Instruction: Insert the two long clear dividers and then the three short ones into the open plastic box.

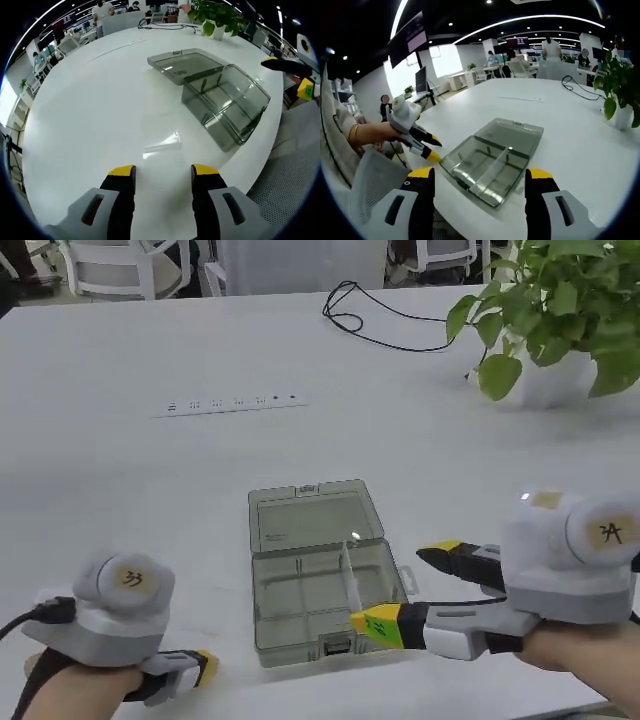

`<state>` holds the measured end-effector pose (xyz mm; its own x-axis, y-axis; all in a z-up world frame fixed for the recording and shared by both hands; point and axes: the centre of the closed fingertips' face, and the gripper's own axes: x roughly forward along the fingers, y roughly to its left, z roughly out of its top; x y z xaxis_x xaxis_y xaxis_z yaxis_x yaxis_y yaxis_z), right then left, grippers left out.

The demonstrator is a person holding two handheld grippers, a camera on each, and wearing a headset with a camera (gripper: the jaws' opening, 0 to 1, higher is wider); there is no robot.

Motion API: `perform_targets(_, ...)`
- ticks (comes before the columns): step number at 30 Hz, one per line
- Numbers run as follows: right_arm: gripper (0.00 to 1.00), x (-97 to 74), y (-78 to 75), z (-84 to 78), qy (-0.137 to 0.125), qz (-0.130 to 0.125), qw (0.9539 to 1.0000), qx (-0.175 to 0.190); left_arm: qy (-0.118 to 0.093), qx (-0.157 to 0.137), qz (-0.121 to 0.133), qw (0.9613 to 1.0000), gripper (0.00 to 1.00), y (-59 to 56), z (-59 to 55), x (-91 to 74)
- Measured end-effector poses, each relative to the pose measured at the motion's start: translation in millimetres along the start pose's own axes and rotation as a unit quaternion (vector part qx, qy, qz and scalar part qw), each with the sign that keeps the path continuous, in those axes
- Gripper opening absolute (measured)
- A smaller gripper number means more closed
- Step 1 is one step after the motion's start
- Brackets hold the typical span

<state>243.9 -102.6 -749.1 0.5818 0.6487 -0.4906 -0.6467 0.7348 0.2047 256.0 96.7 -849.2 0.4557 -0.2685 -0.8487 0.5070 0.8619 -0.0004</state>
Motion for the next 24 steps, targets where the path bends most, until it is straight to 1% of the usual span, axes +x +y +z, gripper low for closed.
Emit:
perform_targets(3,0.74,-0.7,1.8,-0.5,0.002,0.002,0.9999,-0.01,0.008,-0.003,0.002,1.0,0.42,0.2,0.5,0.0)
perform_targets(8,0.75,-1.2,4.3,-2.0,0.006,0.006,0.9997,-0.021,0.018,-0.003,0.002,0.9998,0.33,0.0,0.7,0.3)
perform_targets(11,0.75,-1.8,4.4,-3.2,0.009,0.005,0.9995,-0.028,0.023,-0.004,0.001,0.9997,0.33,0.3,0.2,0.7)
perform_targets(17,0.75,-3.7,3.1,-3.8,0.011,0.003,0.9994,-0.031,0.021,-0.006,0.003,0.9998,0.32,0.4,-0.1,0.3)
perform_targets(20,0.75,-4.6,2.3,-2.6,0.009,0.001,0.9995,-0.029,0.015,-0.006,0.007,0.9998,0.31,0.3,0.1,-0.3)
perform_targets(22,0.75,-4.7,1.6,-2.3,0.008,-0.001,0.9996,-0.026,0.001,-0.02,0.006,0.9998,0.3,0.7,3.3,-1.7)
perform_targets(24,0.75,-4.7,1.5,-1.7,0.007,-0.001,0.9997,-0.023,0.007,-0.027,0.003,0.9996,0.3,0.7,0.3,-1.0)
